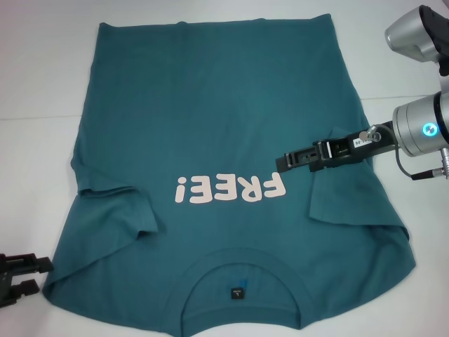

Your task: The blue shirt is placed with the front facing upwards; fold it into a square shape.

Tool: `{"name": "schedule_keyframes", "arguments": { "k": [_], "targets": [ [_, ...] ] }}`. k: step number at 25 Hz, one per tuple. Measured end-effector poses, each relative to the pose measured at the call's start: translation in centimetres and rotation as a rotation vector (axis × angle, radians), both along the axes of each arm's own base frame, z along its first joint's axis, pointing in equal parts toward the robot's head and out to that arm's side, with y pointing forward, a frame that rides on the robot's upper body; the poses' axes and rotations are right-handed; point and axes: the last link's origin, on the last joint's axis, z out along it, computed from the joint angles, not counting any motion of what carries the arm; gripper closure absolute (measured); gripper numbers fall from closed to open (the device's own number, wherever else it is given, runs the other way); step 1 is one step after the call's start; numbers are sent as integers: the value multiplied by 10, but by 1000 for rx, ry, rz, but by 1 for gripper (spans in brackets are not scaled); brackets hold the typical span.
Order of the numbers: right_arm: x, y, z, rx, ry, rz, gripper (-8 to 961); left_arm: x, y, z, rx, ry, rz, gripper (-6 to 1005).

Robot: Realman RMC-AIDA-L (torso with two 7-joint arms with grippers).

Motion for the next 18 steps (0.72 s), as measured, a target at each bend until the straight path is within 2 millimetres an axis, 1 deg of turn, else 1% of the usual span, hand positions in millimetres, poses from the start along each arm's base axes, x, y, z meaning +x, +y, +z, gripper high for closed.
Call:
{"name": "schedule_keyframes", "arguments": {
  "k": [18],
  "targets": [
    [0,0,0,3,4,-2,13,-3,3,-5,3,16,15,460]
  ]
}}
